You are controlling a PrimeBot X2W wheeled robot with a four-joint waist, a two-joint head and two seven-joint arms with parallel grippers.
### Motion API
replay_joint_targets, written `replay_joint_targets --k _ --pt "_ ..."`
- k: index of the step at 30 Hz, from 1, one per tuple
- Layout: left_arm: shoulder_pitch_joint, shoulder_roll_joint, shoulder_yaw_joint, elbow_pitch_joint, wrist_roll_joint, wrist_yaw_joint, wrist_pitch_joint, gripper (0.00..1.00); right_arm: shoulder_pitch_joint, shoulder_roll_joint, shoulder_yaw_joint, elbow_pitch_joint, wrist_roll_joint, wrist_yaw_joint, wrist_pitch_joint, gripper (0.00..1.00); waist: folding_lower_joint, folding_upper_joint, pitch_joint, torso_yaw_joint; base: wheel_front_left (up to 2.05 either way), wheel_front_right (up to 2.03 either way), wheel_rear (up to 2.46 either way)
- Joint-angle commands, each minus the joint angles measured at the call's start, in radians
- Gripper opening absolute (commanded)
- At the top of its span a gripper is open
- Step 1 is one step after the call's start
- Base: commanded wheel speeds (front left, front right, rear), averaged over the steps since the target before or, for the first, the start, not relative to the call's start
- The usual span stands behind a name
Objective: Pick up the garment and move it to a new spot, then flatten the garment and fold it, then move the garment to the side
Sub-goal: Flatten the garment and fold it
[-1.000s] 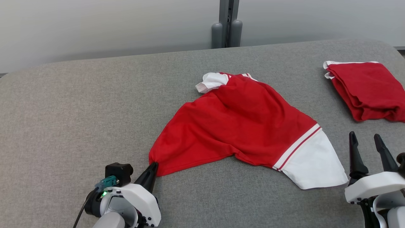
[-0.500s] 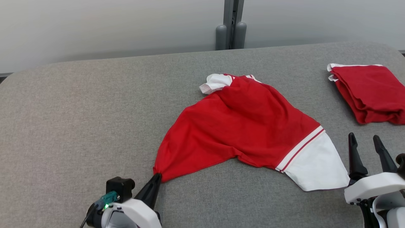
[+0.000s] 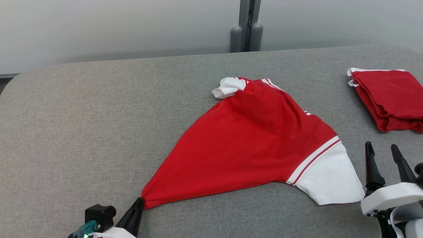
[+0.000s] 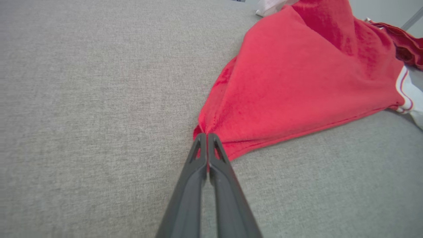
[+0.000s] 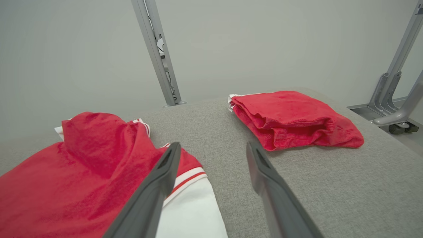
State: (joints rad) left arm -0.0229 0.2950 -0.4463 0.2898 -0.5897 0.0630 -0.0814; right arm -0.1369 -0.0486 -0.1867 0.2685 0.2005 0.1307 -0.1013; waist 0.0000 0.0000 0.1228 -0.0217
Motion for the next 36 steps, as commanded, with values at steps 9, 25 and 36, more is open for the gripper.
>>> replay_joint_targets --k 9,25,36 --pt "-0.004 -0.021 -0.013 0.021 -0.011 0.012 0.004 0.72 -0.005 -0.004 0.015 0.009 0.01 0.0 0.005 1.0 0.0 0.0 -0.005 0.0 0.0 0.0 0.0" --pt "-0.007 -0.022 0.057 -0.036 0.011 0.075 -0.141 1.0 0.01 -0.004 0.023 -0.03 -0.003 0.0 -0.045 1.0 0.0 0.0 -0.044 0.001 0.0 0.0 0.0" --pt "0.051 -0.072 0.116 -0.104 0.065 0.127 -0.183 1.0 0.062 -0.005 0.129 -0.073 -0.011 0.0 -0.078 1.0 0.0 0.0 -0.128 0.017 0.0 0.0 0.0"
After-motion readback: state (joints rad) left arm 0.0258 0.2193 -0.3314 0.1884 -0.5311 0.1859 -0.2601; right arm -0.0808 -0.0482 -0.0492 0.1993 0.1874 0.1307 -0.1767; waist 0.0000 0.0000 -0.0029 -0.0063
